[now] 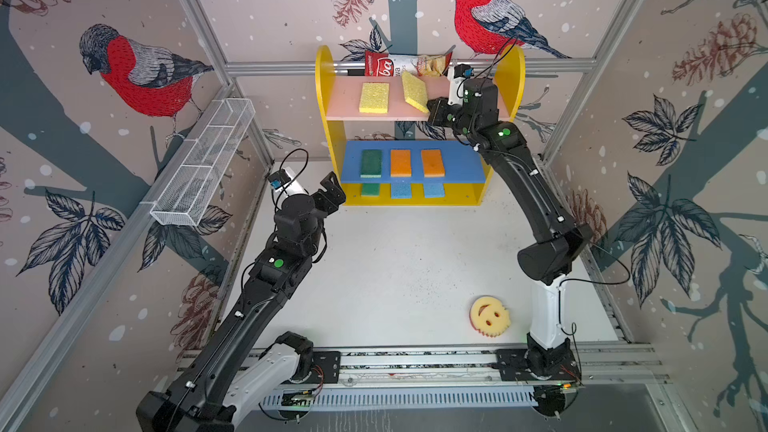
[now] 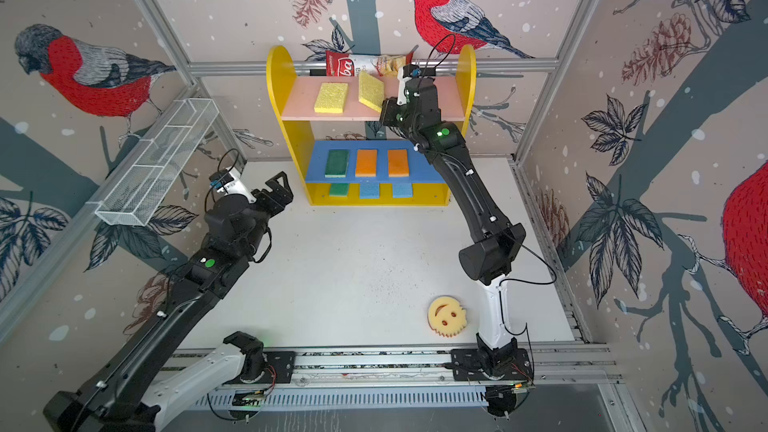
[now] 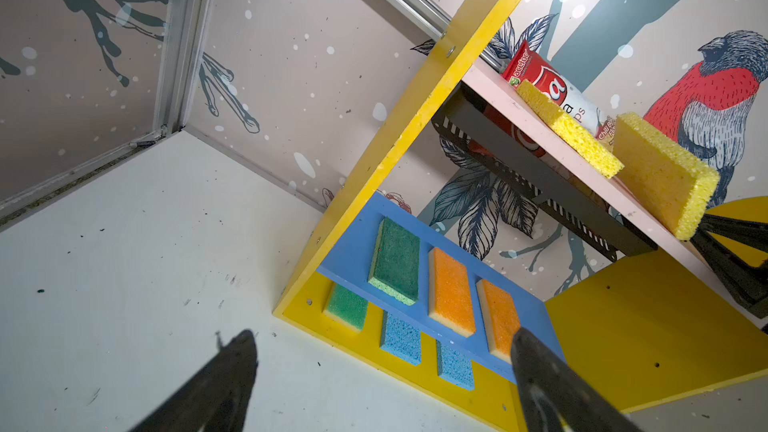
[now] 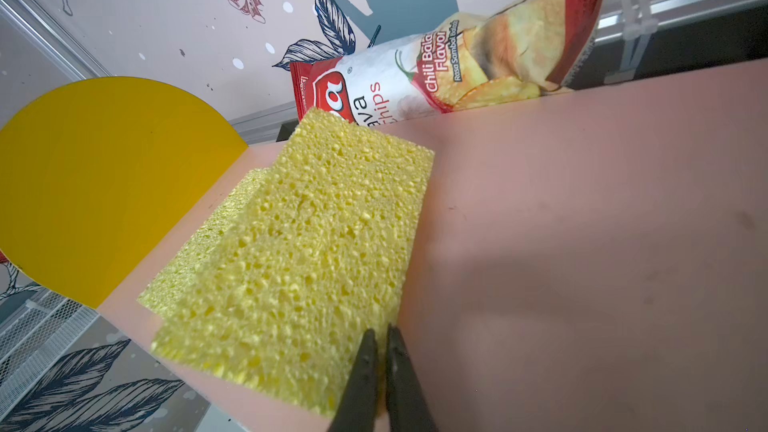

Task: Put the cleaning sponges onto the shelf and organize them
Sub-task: 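Nudge the sponge alongside the first sponge with the right gripper, then lower the left gripper onto the smiley-face sponge and grasp it while the right withdraws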

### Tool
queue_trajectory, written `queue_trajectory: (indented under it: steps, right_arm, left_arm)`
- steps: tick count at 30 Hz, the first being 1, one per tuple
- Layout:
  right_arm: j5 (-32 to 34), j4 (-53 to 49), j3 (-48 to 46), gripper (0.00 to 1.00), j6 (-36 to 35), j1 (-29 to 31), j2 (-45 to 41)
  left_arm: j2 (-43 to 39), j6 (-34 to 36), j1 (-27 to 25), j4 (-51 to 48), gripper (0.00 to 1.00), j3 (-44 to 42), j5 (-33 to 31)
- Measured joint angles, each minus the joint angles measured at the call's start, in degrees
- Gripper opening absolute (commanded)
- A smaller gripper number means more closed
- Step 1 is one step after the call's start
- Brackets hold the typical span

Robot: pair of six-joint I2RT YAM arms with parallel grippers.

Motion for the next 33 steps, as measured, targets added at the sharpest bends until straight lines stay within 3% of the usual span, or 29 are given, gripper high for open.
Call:
queue_trajectory:
  steps: [13,33]
  right_arm:
    - [-0.74,0.87,-0.2,0.28,0.15,0.5,-0.11]
    - [-1.75,1.03,-0.79,0.35,0.44,0.72,-0.66]
  left_arm:
    - [-0.13,-0.02,0.0,-0.02,0.94,-0.02,0.02]
    - [-0.66,-0.04,0.07,-0.02,0.94,-0.04,0.02]
